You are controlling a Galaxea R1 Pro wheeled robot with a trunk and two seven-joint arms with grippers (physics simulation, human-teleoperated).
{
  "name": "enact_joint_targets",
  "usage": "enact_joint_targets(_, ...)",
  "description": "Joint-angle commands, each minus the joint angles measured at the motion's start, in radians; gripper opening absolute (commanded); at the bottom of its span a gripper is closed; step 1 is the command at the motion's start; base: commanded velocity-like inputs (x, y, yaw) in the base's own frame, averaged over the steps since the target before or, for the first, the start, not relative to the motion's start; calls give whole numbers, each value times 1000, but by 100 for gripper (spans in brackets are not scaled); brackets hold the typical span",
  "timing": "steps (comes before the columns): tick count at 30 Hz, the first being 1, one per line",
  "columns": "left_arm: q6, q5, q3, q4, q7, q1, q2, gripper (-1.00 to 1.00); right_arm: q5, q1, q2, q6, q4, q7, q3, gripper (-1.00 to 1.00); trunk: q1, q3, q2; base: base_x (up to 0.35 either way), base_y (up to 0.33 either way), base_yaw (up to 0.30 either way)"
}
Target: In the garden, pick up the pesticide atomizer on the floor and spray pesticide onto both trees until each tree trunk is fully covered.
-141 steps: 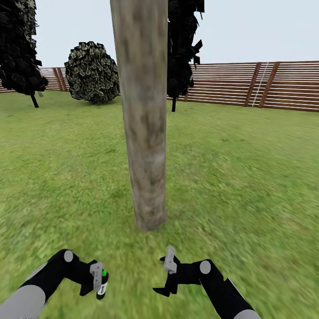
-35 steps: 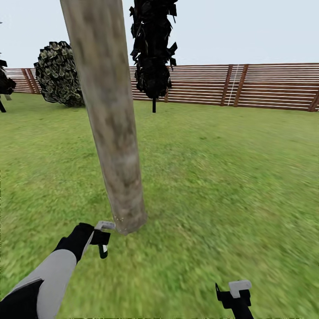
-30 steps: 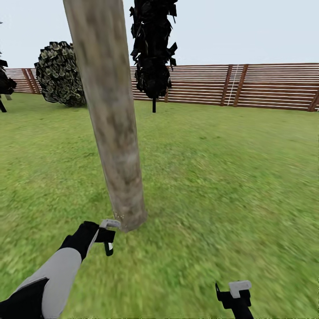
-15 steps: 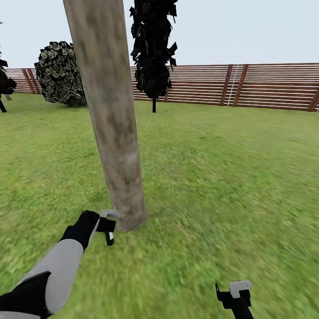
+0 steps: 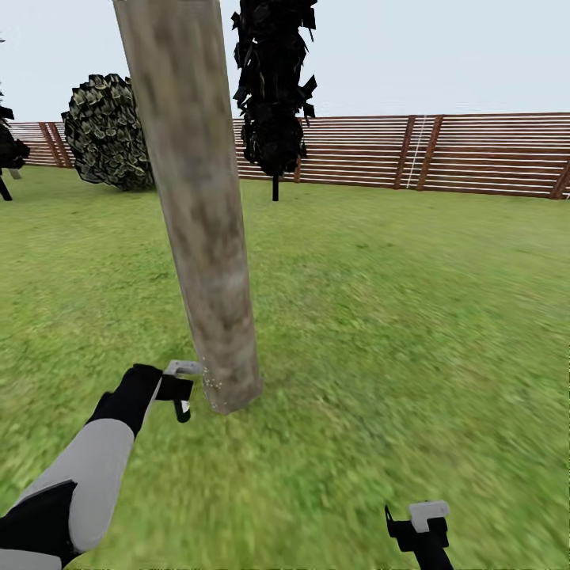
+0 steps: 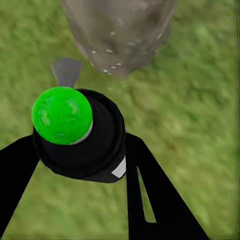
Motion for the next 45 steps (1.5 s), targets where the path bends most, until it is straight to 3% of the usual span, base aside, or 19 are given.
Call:
enact_joint_targets(1,0,0,0,-1,-2,-1,-1,-100,0,0,0,0,0,0,0,100,0,0,0,-207,-62,37)
enact_joint_targets(7,-2,4,1,-9,-3,-10,-27,-100,0,0,0,0,0,0,0,100,0,0,0,-296,-98,199)
enact_joint_targets(10,0,6,2,-79,-4,-7,-33,-100,0,0,0,0,0,0,1,100,0,0,0,-54,-20,16)
enact_joint_targets(29,-4,4,0,-86,2,4,-28,-100,0,0,2,0,0,1,2,100,0,0,0,-1,-235,2)
enact_joint_targets(45,-4,0,10,-82,9,6,-20,-100,0,0,0,0,0,1,0,100,0,0,0,58,-275,125)
